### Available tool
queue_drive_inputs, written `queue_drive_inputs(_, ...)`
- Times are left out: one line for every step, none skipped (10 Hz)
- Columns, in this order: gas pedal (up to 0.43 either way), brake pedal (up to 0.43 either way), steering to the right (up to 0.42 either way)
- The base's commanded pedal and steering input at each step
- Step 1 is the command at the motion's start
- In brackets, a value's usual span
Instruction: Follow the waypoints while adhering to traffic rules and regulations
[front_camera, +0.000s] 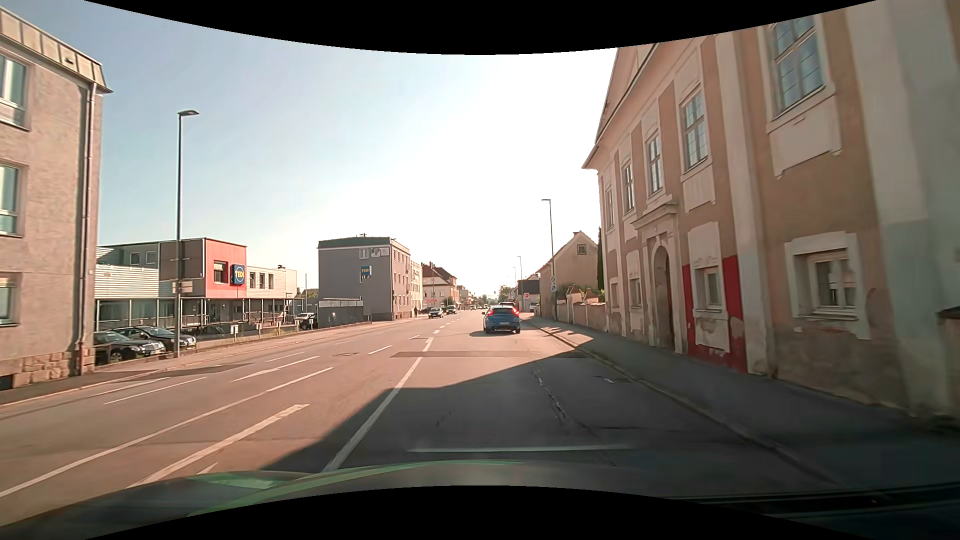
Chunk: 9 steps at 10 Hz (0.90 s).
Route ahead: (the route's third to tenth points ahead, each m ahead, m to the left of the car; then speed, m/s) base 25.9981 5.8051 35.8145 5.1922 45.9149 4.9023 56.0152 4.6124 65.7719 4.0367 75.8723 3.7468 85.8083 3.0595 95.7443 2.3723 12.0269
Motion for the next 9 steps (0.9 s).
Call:
queue_drive_inputs(0.079,0.000,-0.010)
queue_drive_inputs(0.067,0.000,-0.011)
queue_drive_inputs(0.059,0.000,-0.011)
queue_drive_inputs(0.059,0.000,-0.012)
queue_drive_inputs(0.059,0.000,-0.011)
queue_drive_inputs(0.059,0.000,-0.011)
queue_drive_inputs(0.059,0.000,-0.011)
queue_drive_inputs(0.059,0.000,-0.010)
queue_drive_inputs(0.059,0.000,-0.008)
